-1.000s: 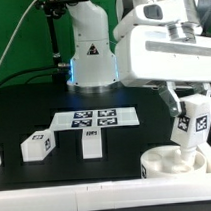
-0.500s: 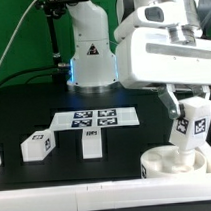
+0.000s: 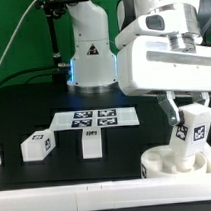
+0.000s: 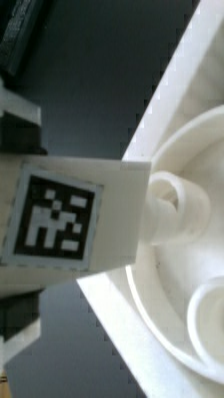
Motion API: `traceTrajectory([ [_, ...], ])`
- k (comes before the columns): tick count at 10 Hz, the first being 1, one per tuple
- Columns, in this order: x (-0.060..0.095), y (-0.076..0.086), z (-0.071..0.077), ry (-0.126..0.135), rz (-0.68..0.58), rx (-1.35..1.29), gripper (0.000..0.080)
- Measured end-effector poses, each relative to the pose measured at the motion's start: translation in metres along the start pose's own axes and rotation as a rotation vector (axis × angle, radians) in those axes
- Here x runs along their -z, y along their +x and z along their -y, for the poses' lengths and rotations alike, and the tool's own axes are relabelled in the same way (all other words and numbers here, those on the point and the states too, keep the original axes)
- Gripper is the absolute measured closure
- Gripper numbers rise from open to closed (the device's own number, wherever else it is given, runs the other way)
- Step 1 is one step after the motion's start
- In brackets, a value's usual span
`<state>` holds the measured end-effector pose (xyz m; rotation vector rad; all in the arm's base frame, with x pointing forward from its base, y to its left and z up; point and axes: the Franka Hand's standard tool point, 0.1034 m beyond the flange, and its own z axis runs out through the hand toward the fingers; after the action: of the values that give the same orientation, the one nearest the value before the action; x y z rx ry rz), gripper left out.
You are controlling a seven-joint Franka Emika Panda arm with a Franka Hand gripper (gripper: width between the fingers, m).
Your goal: Assemble stool
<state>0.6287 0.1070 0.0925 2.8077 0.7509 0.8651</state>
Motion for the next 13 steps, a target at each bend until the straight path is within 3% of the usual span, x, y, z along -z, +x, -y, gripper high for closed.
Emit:
traceTrajectory([
  [2, -0.0005, -0.0026, -0.0061, -0.005, 0.004, -0.006, 0.0475],
  [10, -0.0022, -0.0003, -0.0070, -0.010, -0.007, -0.006, 0.0475],
  [13, -0.0075, -0.0078, -0.0069, -0.009, 0.005, -0.007, 0.0475],
])
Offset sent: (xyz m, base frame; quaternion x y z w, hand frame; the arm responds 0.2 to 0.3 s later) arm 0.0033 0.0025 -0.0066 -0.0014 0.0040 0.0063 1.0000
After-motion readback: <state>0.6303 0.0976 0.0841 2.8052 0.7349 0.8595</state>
